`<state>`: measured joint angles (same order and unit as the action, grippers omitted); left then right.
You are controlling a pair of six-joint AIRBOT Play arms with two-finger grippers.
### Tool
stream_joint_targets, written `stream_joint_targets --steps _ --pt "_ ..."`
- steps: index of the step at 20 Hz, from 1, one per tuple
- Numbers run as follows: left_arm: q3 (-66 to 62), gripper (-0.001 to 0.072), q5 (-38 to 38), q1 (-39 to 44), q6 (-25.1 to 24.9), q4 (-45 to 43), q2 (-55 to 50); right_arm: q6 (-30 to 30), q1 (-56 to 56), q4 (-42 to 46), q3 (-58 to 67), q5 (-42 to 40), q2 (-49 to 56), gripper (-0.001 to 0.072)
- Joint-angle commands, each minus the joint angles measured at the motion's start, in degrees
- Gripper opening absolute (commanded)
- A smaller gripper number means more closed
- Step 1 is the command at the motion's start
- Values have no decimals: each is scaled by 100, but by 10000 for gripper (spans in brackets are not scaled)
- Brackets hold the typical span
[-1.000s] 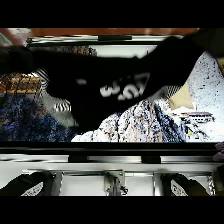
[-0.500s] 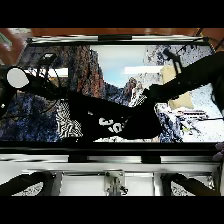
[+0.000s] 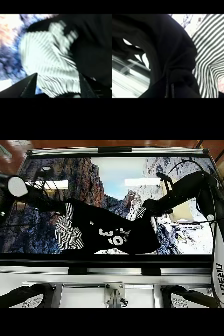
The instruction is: Fold the shirts.
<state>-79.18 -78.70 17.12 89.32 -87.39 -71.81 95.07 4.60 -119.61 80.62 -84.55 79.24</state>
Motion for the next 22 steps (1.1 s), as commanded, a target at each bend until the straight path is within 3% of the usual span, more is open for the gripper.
stream_joint_targets --steps 1,5,10,11,12,14,19,22 --pt "623 625 367 549 284 -50 -7 -39 -59 17 -4 35 24 86" --pt "1187 625 1847 610 883 31 -66 -39 -48 20 -4 37 24 86" --pt "1180 610 2159 608 916 138 -745 -42 -48 17 -4 37 24 86" --pt "1172 394 2166 608 916 216 -846 -42 -48 17 -4 39 24 87" --pt "1145 60 2149 608 876 214 -870 -39 -48 17 -4 44 24 87" --pt "894 54 1956 560 452 118 -772 20 -52 15 0 136 9 86" --pt "-745 53 999 223 -149 -1099 2 140 -173 -2 721 157 -243 86" --pt "-1845 53 907 -87 -98 -1099 551 138 -367 -20 1757 245 -487 86"
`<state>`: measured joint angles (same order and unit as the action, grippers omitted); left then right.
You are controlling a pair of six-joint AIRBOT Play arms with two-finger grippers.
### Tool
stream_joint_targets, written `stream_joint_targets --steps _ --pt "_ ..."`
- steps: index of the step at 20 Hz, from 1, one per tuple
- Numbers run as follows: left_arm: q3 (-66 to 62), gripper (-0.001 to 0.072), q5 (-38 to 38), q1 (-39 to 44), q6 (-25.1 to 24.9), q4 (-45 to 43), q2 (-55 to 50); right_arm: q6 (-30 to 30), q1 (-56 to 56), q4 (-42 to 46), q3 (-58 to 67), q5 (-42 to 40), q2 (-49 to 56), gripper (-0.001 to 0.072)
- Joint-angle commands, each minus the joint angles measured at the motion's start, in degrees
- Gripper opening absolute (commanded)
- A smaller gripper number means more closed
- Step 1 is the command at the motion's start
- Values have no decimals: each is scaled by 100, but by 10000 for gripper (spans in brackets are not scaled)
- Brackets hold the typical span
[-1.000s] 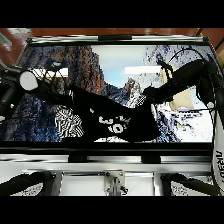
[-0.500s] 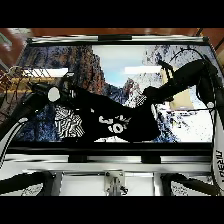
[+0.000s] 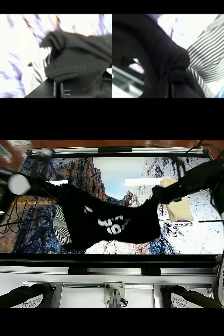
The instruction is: Fold the shirts.
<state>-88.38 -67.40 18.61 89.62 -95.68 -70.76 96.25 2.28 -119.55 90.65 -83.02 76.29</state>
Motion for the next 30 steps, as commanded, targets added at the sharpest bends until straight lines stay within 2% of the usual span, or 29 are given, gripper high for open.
stream_joint_targets --steps 1,7,9,11,14,15,18,20,21,22,23,26,28,30 --pt "-1235 53 -214 -293 -28 -267 575 17 -186 -42 1102 177 -273 86" --pt "-2339 53 -120 -291 -4 37 1145 20 -219 26 2371 1384 -1040 86" --pt "-2339 52 -614 -299 2 -258 1222 -42 -216 339 2380 1198 -1287 85" --pt "-2116 52 -1335 -282 208 -188 1185 -361 -216 404 2374 385 -1303 86" --pt "-909 52 -1580 -133 254 -13 1220 -450 -101 404 2310 -1543 -938 86" --pt "-350 52 -1561 -76 310 -15 1222 -476 7 433 2109 -1947 -844 86" --pt "1733 52 -920 -103 675 -118 1215 -472 503 431 761 -1912 -831 86" --pt "2793 54 -647 -122 918 -118 1182 -448 841 444 -247 -1333 -828 86" --pt "3071 102 -686 -122 951 -81 1156 -396 962 442 -684 -944 -822 86" --pt "3130 382 -804 -120 951 -31 1150 -385 1045 444 -1060 -610 -796 86" --pt "3049 705 -920 -122 951 -35 1169 -385 1062 444 -1279 -428 -737 86" --pt "2138 720 -1115 -118 975 9 1294 -389 1034 522 -1405 -175 -448 86" --pt "1639 720 -966 -105 1095 1064 1292 -389 1032 527 -1405 -50 -334 86" --pt "1856 720 -597 205 1121 2181 1217 -387 1032 531 -1405 17 -299 86"
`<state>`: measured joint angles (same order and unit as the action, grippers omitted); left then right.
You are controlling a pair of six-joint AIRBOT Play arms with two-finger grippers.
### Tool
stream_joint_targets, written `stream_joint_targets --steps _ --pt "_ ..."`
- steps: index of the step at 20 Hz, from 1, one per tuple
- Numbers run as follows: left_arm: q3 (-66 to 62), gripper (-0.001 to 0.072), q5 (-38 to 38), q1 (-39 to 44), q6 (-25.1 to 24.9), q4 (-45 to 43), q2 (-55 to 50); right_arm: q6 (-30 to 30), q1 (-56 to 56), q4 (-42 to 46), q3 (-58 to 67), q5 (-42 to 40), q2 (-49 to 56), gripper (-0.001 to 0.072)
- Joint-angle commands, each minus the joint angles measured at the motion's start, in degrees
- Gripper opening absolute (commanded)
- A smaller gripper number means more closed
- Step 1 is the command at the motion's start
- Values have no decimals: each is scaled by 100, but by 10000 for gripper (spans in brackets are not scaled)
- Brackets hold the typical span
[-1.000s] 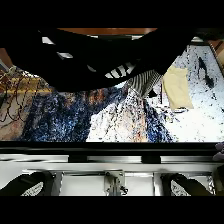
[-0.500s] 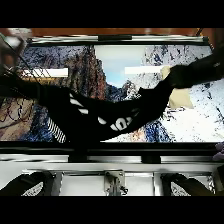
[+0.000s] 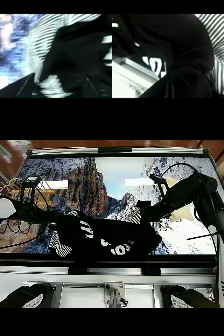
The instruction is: Fold the shirts.
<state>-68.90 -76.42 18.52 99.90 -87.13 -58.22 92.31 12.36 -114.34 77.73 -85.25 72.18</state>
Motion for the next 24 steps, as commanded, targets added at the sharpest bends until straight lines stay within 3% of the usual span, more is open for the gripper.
stream_joint_targets --steps 1,3,6,10,14,17,19,20,24 --pt "168 720 623 492 256 1508 -105 7 24 31 -114 258 109 86" --pt "758 720 1318 994 704 1515 -332 7 24 79 -114 245 109 86" --pt "1274 720 1996 1147 973 1543 -957 7 24 92 -114 208 109 86" --pt "1259 720 3366 1158 581 2400 -1674 31 24 92 -114 216 109 86" --pt "1250 708 3397 1071 562 2465 -2177 26 24 92 -114 216 109 86" --pt "1196 404 3425 874 562 2470 -2194 26 24 94 -114 216 109 86" --pt "986 114 3248 730 505 2472 -2181 26 24 94 -114 236 109 86" --pt "813 54 3123 673 186 2479 -2157 28 24 96 -114 245 109 86" --pt "-273 54 2509 581 -1069 2455 -1867 354 22 306 33 352 109 86"
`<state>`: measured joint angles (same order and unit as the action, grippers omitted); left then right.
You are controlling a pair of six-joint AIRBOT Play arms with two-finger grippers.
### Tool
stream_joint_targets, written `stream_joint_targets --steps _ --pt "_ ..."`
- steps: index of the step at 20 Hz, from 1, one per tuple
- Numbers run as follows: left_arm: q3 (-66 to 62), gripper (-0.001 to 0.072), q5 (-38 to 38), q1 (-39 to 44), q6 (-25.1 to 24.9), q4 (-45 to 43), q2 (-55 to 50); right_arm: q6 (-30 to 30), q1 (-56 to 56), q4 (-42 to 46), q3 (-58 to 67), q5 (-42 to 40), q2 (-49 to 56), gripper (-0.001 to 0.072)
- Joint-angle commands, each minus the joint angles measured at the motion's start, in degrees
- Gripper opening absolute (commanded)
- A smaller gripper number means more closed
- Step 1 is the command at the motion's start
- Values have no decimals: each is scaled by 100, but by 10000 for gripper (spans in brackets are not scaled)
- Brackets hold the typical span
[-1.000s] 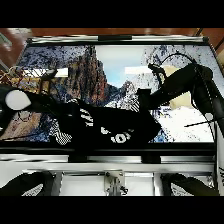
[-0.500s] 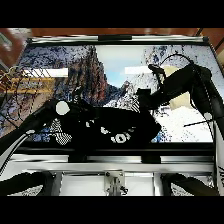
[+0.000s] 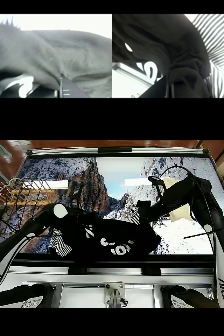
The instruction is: Fold the shirts.
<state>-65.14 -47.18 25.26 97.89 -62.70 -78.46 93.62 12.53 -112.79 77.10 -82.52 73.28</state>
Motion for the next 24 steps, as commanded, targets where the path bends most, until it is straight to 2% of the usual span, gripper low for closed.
stream_joint_targets --steps 1,4,6,7,8,10,12,13,15,17,18,19,21,22,24 --pt "-1019 54 -511 -131 -1051 -35 264 310 0 345 293 175 0 86" --pt "-2509 53 -584 -354 -1043 -243 551 498 -125 581 1390 824 0 86" --pt "-3654 54 -570 -546 -992 -243 597 557 -214 573 2256 1681 0 86" --pt "-4291 54 -400 -616 -776 -234 597 573 -219 568 2686 2317 -2 85" --pt "-4760 54 -94 -629 -614 -221 597 638 -219 557 3032 3003 -7 85" --pt "-5488 54 767 -579 -627 -190 621 831 -212 289 3519 4494 -55 85" --pt "-5611 54 1589 -555 -876 -179 826 850 -212 214 3847 5211 -107 85" --pt "-5591 54 1672 -564 -1071 -184 953 861 -212 221 3952 5233 -170 85" --pt "-5421 54 1342 -601 -1508 -188 1226 933 -219 387 3956 4651 -380 85" --pt "-5174 53 385 -643 -1622 -422 1416 931 -219 662 3956 3161 -531 85" --pt "-5051 53 -369 -643 -1585 -629 1447 890 -219 732 3954 2162 -540 85" --pt "-4887 53 -1123 -640 -1311 -852 1432 734 -219 756 3869 1165 -520 85" --pt "-4238 52 -2354 -640 -892 -1064 1375 398 -208 678 3344 -345 -511 85" --pt "-3755 52 -2776 -619 -863 -1069 1362 286 -195 629 2924 -977 -511 86" --pt "-2479 52 -3150 -452 -863 -1064 1381 168 -197 570 1963 -1718 -516 86"
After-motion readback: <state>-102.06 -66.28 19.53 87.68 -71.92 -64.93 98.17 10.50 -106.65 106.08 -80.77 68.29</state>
